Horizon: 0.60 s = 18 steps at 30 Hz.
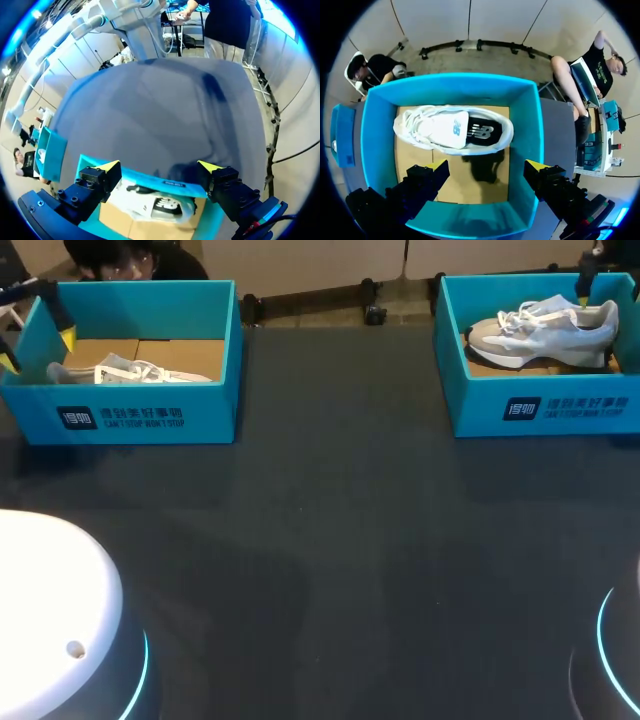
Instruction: Take the shoe out of the shoebox, open the shoe tongue, remove and reinsert the insole, then place the shoe into the shoebox
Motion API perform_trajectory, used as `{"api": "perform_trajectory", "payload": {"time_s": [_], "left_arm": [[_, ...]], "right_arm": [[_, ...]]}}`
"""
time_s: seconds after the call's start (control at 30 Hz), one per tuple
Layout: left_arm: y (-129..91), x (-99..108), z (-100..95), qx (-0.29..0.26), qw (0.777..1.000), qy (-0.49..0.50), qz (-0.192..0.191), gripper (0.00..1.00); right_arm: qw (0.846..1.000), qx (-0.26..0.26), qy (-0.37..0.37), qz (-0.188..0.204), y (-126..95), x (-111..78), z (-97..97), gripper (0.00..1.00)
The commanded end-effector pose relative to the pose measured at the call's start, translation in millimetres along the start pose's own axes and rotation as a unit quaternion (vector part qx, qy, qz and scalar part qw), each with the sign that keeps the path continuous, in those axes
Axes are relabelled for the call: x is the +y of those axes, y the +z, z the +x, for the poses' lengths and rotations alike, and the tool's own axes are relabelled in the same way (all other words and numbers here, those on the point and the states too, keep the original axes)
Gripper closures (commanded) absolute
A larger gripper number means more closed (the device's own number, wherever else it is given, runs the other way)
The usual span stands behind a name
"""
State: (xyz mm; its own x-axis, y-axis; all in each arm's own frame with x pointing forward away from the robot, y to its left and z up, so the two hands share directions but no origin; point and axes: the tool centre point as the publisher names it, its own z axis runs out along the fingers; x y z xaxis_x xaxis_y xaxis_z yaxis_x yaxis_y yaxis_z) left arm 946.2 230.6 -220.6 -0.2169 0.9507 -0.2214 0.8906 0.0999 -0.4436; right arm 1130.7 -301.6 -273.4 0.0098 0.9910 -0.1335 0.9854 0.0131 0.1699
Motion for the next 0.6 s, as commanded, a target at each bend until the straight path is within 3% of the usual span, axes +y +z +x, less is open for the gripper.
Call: {"api": "perform_trajectory", "payload": {"time_s": [0.03, 0.6], "left_arm": [[9, -21, -10.3, 0.008, 0.999, 0.0, -0.042, 0.0], [43, -60, -42.9, 0.022, 0.998, 0.014, -0.054, 0.0]], "right_arm": [[1.0, 0.002, -0.004, 0.005, 8, 4.6, -2.2, 0.0], [1.0, -0.002, -0.004, 0.012, 36, 22.2, -17.1, 0.0]]}}
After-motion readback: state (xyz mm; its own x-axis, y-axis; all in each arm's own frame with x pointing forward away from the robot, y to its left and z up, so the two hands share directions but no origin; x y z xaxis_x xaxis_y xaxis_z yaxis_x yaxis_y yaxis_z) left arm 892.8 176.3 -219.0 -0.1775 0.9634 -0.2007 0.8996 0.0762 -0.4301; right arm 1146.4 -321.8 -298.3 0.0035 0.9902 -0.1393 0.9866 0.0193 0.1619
